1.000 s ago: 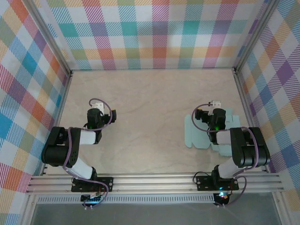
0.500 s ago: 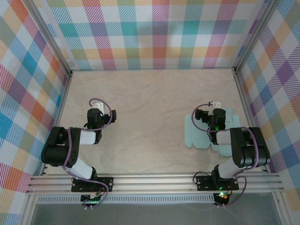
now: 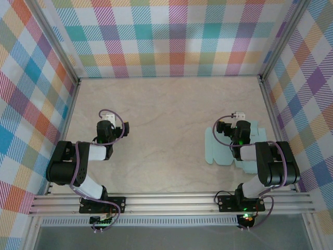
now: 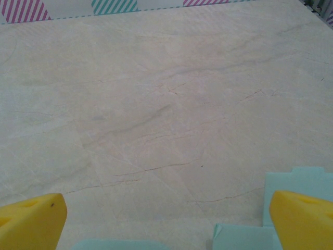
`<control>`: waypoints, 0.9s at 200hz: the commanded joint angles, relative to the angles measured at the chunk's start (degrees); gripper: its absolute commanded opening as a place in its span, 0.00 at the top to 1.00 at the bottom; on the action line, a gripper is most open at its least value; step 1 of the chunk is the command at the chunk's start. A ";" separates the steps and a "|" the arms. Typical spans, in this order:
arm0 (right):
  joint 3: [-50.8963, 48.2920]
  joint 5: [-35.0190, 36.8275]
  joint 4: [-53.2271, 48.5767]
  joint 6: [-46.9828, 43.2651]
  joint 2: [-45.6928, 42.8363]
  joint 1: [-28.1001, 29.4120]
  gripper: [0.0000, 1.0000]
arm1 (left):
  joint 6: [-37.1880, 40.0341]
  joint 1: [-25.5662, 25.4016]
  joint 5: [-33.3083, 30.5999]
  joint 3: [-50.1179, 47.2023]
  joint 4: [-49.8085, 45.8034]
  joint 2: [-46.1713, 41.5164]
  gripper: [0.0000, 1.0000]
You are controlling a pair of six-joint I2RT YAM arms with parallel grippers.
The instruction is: Fold the paper box
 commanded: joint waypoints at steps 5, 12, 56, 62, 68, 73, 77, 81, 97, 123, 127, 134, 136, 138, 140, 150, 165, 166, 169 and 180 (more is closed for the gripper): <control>0.31 0.08 -4.28 0.46 -7.91 -0.35 0.00 | 1.97 -1.62 0.66 2.41 -7.41 -6.71 0.00; 1.94 0.30 -12.61 1.43 -11.48 -0.38 0.00 | 2.87 -2.29 1.46 3.73 -11.28 -8.57 0.00; 14.74 -7.85 -53.52 22.47 -19.69 -0.38 0.00 | 4.96 -8.95 9.46 8.62 -24.50 -16.15 0.00; 14.75 -10.06 -55.25 24.93 -19.58 -0.39 0.00 | 4.27 -10.42 9.57 8.62 -24.63 -16.60 0.00; 14.63 -11.93 -56.58 27.97 -19.42 -0.35 0.00 | 3.84 -11.80 9.48 8.62 -24.73 -16.85 0.00; 14.31 -13.11 -57.51 30.23 -19.23 -0.41 0.00 | 3.73 -13.00 9.37 8.67 -24.82 -17.04 0.00; 14.03 -14.21 -57.89 31.70 -18.94 -0.37 0.00 | 3.76 -13.91 9.39 8.75 -24.96 -17.01 0.00; 13.65 -15.36 -58.13 33.24 -18.70 -0.34 0.00 | 3.87 -14.85 9.31 8.78 -24.94 -17.06 0.00; 12.55 -19.78 -57.91 38.44 -17.14 -0.35 0.00 | 3.85 -17.52 9.61 8.65 -23.09 -16.32 0.00; 12.04 -24.82 -55.37 40.31 -12.32 -0.35 0.00 | 1.74 -19.60 10.56 8.26 -18.29 -13.76 0.00; 12.37 -25.15 -55.53 40.06 -11.45 -0.39 0.00 | 1.48 -19.77 10.78 8.35 -17.96 -13.38 0.00; 13.03 -25.50 -56.21 39.73 -10.01 -0.41 0.00 | 1.20 -20.09 10.96 8.60 -17.61 -12.78 0.00; 13.16 -25.62 -56.24 39.67 -9.66 -0.35 0.00 | 1.22 -20.14 10.97 8.68 -17.56 -12.64 0.00; 13.28 -25.89 -56.27 39.63 -9.27 -0.36 0.00 | 1.22 -20.27 10.99 8.88 -17.54 -12.48 0.00; 13.35 -26.13 -56.15 39.62 -8.93 -0.40 0.00 | 1.18 -20.36 11.04 8.99 -17.54 -12.30 0.00; 13.41 -26.99 -55.47 39.42 -7.61 -0.31 0.00 | 1.21 -20.60 11.40 9.68 -17.88 -11.62 0.00; 13.48 -27.73 -54.65 39.40 -6.10 0.06 0.00 | 1.43 -20.74 12.17 10.62 -18.55 -11.07 0.00; 13.52 -27.79 -54.66 39.38 -6.02 0.08 0.00 | 1.47 -20.76 12.19 10.63 -18.53 -11.03 0.00; 13.60 -27.97 -54.57 39.31 -5.70 0.16 0.00 | 1.56 -20.85 12.12 10.57 -18.39 -11.00 0.00; 14.15 -28.41 -54.69 39.03 -4.35 0.71 0.00 | 1.65 -21.04 11.54 10.23 -17.74 -11.12 0.00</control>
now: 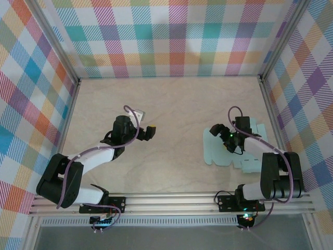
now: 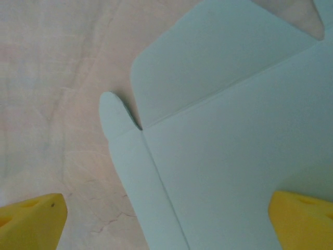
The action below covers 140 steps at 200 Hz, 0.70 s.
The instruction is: Fold the paper box
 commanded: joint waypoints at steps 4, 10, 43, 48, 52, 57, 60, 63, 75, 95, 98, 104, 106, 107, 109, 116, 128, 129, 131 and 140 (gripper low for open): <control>1.36 -3.84 -0.83 1.15 3.63 0.96 0.00 | -0.69 -1.08 0.75 1.57 2.69 0.03 0.00; 1.63 -4.04 -0.59 1.15 4.33 1.47 0.00 | -0.77 -1.08 0.53 1.47 2.85 -0.09 0.00; 2.99 -3.89 2.39 3.68 7.53 6.58 0.00 | -1.71 -1.10 -0.14 0.77 2.81 -0.83 0.00; 3.52 -3.77 2.87 4.10 8.27 7.70 0.00 | -2.12 -1.13 -0.32 0.31 3.05 -0.97 0.00; 4.10 -3.60 3.19 4.54 8.80 8.41 0.00 | -2.43 -1.13 -0.60 0.03 3.27 -1.10 0.00; 4.91 -3.24 3.44 4.96 9.55 9.66 0.00 | -2.86 -1.13 -0.84 -0.28 3.61 -1.34 0.00; 5.22 -3.08 3.58 5.24 9.89 10.08 0.00 | -3.09 -1.11 -0.96 -0.50 3.78 -1.41 0.00; 5.71 -2.86 3.86 5.60 10.41 10.71 0.00 | -3.40 -1.09 -1.10 -0.64 3.82 -1.53 0.00; 8.05 -2.18 5.32 7.06 12.59 13.63 0.00 | -4.19 -1.17 -1.30 -1.20 3.65 -1.97 0.00; 13.77 -1.80 8.08 9.20 18.11 18.84 0.00 | -5.93 -1.05 -2.21 -2.82 4.61 -3.14 0.00; 14.96 -2.20 8.30 9.23 19.18 19.76 0.00 | -6.13 -1.09 -2.41 -3.13 4.76 -3.41 0.00; 17.63 -2.84 8.30 9.23 21.38 21.40 0.00 | -6.57 -1.08 -2.77 -3.73 5.03 -4.16 0.00; 18.53 -3.09 8.16 9.17 22.09 22.00 0.00 | -6.70 -1.04 -3.00 -3.96 5.05 -4.42 0.00; 19.02 -3.22 8.08 9.16 22.45 22.25 0.00 | -6.78 -1.02 -3.09 -4.07 5.05 -4.53 0.00; 19.94 -3.45 7.91 9.15 23.15 22.77 0.00 | -6.89 -1.07 -3.27 -4.25 5.05 -4.82 0.00; 22.96 -4.08 7.49 9.15 25.46 24.64 0.00 | -7.18 -1.08 -4.07 -4.86 4.70 -5.99 0.00; 27.23 -4.68 7.29 8.94 28.69 27.64 0.00 | -7.68 -1.04 -5.97 -6.24 3.41 -8.74 0.00; 27.72 -4.76 7.25 8.91 28.96 27.75 0.00 | -7.80 -1.02 -6.03 -6.40 3.22 -8.97 0.00; 28.53 -4.94 7.08 8.82 29.53 28.25 0.00 | -7.82 -1.00 -6.42 -6.70 3.01 -9.52 0.00; 32.26 -5.67 5.94 8.13 31.88 30.17 0.00 | -7.80 -0.82 -7.11 -7.97 1.68 -12.19 0.00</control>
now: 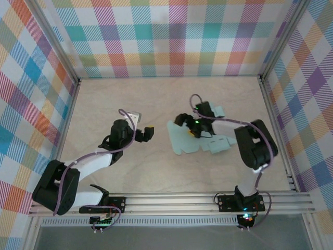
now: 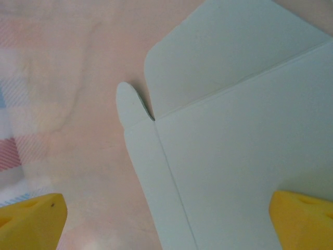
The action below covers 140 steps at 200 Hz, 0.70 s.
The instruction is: Fold the paper box
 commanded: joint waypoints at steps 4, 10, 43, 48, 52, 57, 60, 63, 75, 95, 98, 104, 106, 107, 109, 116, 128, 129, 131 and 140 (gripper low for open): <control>7.92 -3.37 -2.59 0.03 6.38 5.20 0.00 | -1.96 -0.07 -2.96 -3.35 -1.31 -7.18 0.00; 10.61 -4.18 -3.45 -0.79 7.78 6.03 0.00 | -1.82 0.22 -1.71 -4.33 -1.87 -9.06 0.00; 17.85 -7.10 -5.56 -6.15 8.61 6.56 0.00 | -8.08 0.87 -3.12 -8.52 -4.67 -18.33 0.00; 18.46 -7.04 -6.36 -7.93 7.76 6.43 0.00 | -9.49 0.92 -4.22 -9.03 -5.23 -19.58 0.00; 18.96 -6.80 -7.30 -9.29 7.06 6.26 0.00 | -10.04 0.88 -4.48 -9.62 -5.26 -20.43 0.00; 19.54 -6.15 -8.82 -11.75 5.87 5.89 0.00 | -10.18 0.87 -4.55 -10.29 -4.95 -21.57 0.00; 19.73 -5.92 -9.29 -12.46 5.51 5.78 0.00 | -10.30 0.87 -4.57 -10.64 -4.89 -22.03 0.00; 19.81 -5.71 -10.00 -13.61 4.89 5.54 0.00 | -10.58 0.91 -4.65 -10.93 -4.89 -22.50 0.00; 20.67 -5.51 -12.93 -18.29 2.83 4.18 0.00 | -11.10 0.96 -5.21 -11.71 -4.98 -23.59 0.00; 20.70 -2.65 -18.80 -25.84 0.13 0.17 0.00 | -10.93 0.94 -3.07 -11.71 -3.87 -23.33 0.00; 20.36 -2.30 -19.29 -26.73 -0.31 -0.60 0.00 | -10.98 0.91 -2.67 -11.58 -3.58 -23.07 0.00; 19.75 -1.95 -20.12 -28.22 -1.21 -2.22 0.00 | -11.32 0.88 -2.38 -11.37 -2.98 -22.47 0.00; 19.50 -1.84 -20.46 -28.57 -1.45 -2.86 0.00 | -11.54 0.87 -2.43 -11.17 -2.87 -22.26 0.00; 19.39 -1.78 -20.55 -28.82 -1.55 -3.19 0.00 | -11.63 0.87 -2.55 -11.03 -2.87 -22.23 0.00; 19.21 -1.73 -20.88 -29.23 -1.84 -3.83 0.00 | -12.06 0.87 -2.76 -10.86 -2.71 -21.85 0.00; 18.63 -1.91 -21.97 -30.01 -2.45 -6.24 0.00 | -13.50 0.87 -3.66 -10.26 -2.46 -20.63 0.00; 18.71 -2.97 -25.00 -30.76 -2.57 -10.54 0.00 | -15.26 0.79 -4.11 -8.44 -2.98 -18.03 0.00; 18.78 -3.17 -25.60 -30.85 -2.49 -11.16 0.00 | -15.47 0.79 -4.14 -8.22 -3.06 -17.74 0.00; 18.77 -3.42 -26.12 -30.96 -2.40 -11.93 0.00 | -15.76 0.78 -4.17 -7.85 -3.35 -17.30 0.00; 19.12 -4.79 -28.43 -31.71 -1.96 -14.76 0.00 | -17.03 0.69 -4.06 -5.87 -4.86 -14.68 0.00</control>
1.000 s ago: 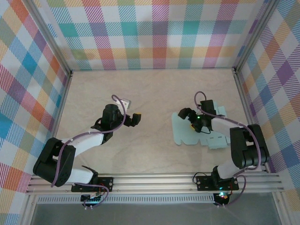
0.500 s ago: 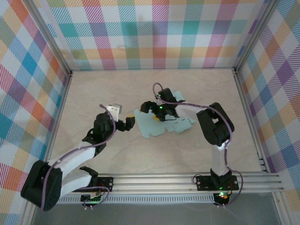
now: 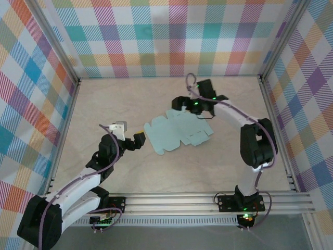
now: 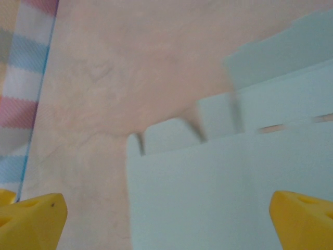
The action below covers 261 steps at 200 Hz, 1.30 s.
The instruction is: Fold the paper box
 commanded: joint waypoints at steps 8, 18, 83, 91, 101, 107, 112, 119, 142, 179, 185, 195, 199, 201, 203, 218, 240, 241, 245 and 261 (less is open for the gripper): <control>0.06 -2.31 -11.14 -6.96 0.53 -8.74 0.00 | -5.80 0.08 -0.04 6.38 -1.58 7.07 0.00; 0.42 -4.00 -12.93 -8.33 1.32 -10.88 0.00 | -8.19 -0.13 -0.15 9.13 -3.54 10.77 0.00; 6.64 -8.79 -22.71 -16.58 11.73 -14.53 0.03 | -18.13 -4.34 7.55 23.23 -4.32 32.83 0.22; 6.90 -9.02 -22.82 -17.04 12.35 -14.52 0.05 | -18.37 -4.98 8.29 24.90 -4.76 34.83 0.29; 7.08 -8.86 -22.94 -17.57 12.88 -14.54 0.07 | -18.69 -5.69 8.81 26.31 -5.06 37.02 0.35; 7.07 -8.60 -22.96 -17.92 13.13 -14.56 0.10 | -18.84 -6.08 9.02 27.03 -5.13 38.04 0.38; 7.09 -8.69 -22.94 -18.04 13.38 -14.52 0.12 | -19.03 -6.32 9.16 27.59 -5.25 38.83 0.40; 7.17 -9.08 -22.99 -18.32 13.78 -14.52 0.15 | -19.44 -6.53 9.40 28.25 -5.66 39.78 0.44; 7.19 -10.66 -22.93 -18.87 15.19 -14.56 0.20 | -20.63 -6.81 10.50 30.20 -6.83 42.77 0.55; 6.58 -8.83 -23.08 -19.80 15.51 -14.45 0.23 | -23.22 -7.00 10.62 29.19 -4.65 45.12 0.56; 6.43 -8.06 -23.06 -20.04 15.35 -14.45 0.23 | -23.51 -6.99 10.30 28.78 -4.40 45.13 0.56; 6.05 -7.46 -22.68 -20.28 15.20 -14.43 0.24 | -23.63 -7.00 10.11 28.40 -4.13 45.35 0.56; 6.00 -7.45 -22.67 -20.36 15.25 -14.46 0.24 | -23.64 -6.99 9.96 28.30 -4.12 45.47 0.56; 5.98 -7.35 -22.62 -20.37 15.22 -14.46 0.24 | -23.70 -6.99 9.98 28.24 -4.16 45.51 0.56; 5.91 -7.26 -22.64 -20.28 15.23 -14.44 0.24 | -23.74 -6.99 9.91 28.18 -4.15 45.60 0.56; 5.37 -5.40 -22.07 -20.04 14.83 -14.52 0.24 | -23.83 -6.99 9.84 27.86 -3.99 45.95 0.56; 4.98 -1.77 -21.62 -19.05 14.19 -14.69 0.24 | -23.50 -6.99 7.67 26.20 -4.76 45.19 0.55; 4.98 -1.78 -21.57 -19.05 14.20 -14.69 0.23 | -23.48 -6.99 7.55 26.04 -4.75 45.12 0.55; 4.90 -1.97 -21.59 -19.12 14.17 -14.78 0.23 | -23.43 -6.91 7.16 25.62 -4.65 44.99 0.55; 4.63 -5.42 -21.28 -19.22 14.45 -14.72 0.25 | -23.40 -6.74 6.61 24.58 -4.82 44.56 0.55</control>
